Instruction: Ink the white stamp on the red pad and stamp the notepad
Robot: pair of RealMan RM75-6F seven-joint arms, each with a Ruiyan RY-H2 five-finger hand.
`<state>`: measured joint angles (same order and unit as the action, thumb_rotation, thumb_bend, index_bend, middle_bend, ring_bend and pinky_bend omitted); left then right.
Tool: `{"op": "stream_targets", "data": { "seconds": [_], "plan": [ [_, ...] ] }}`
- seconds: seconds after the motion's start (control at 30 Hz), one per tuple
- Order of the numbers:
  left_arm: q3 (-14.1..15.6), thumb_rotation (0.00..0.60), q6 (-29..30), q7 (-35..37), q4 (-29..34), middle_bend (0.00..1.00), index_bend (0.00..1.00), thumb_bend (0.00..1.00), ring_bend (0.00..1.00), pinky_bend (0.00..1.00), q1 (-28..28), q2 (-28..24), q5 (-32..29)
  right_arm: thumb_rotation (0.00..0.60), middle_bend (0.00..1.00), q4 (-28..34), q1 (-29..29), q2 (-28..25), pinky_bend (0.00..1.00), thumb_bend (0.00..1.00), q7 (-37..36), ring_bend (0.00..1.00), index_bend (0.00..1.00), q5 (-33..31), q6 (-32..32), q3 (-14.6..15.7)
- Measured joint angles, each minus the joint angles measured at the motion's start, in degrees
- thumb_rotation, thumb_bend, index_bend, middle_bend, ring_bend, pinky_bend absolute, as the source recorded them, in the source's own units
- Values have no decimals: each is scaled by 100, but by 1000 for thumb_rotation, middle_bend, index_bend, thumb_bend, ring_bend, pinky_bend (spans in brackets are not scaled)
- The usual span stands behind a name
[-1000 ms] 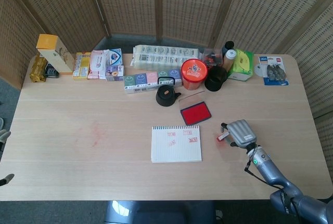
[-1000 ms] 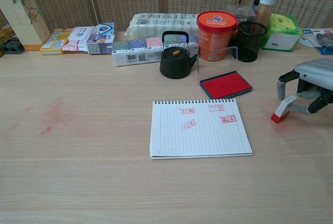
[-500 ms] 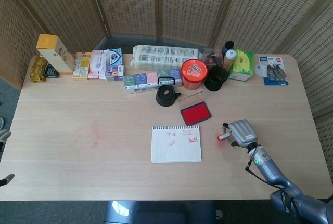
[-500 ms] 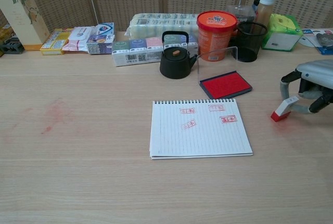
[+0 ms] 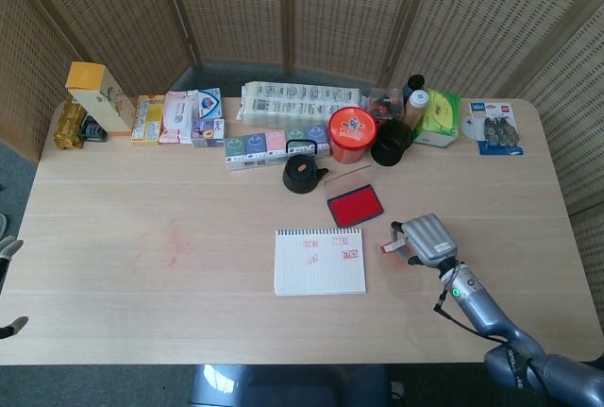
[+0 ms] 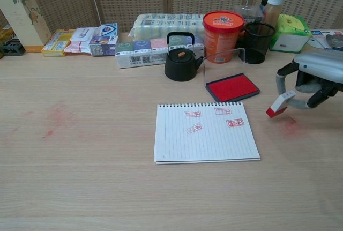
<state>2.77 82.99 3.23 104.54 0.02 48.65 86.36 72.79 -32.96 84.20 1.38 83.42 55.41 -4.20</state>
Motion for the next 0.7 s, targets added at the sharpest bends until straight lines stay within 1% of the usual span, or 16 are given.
{"op": "stream_targets", "data": {
  "seconds": [0.17, 0.37, 0.57, 0.7],
  "plan": [
    [8, 600, -3, 69, -18, 0, 0, 0, 0, 9, -2, -20, 28, 600, 1000, 654, -133, -172, 1000, 449, 677, 1000, 591, -395, -105, -252],
    [21, 600, -15, 158, -30, 0, 0, 0, 0, 9, -12, -47, 67, 600, 1000, 1152, -403, -169, 1000, 454, 1358, 1000, 593, -1098, -270, -650],
    [9, 600, -64, 261, -55, 0, 0, 0, 0, 9, -37, -76, 26, 600, 1000, 1327, -843, 63, 1000, 460, 2217, 1000, 593, -2098, -444, -1027],
    [-22, 600, -155, 319, -92, 0, 0, 0, 0, 9, -79, -86, -85, 600, 1000, 1216, -1250, 362, 1000, 461, 2842, 1000, 594, -2855, -529, -1197]
  ]
}}
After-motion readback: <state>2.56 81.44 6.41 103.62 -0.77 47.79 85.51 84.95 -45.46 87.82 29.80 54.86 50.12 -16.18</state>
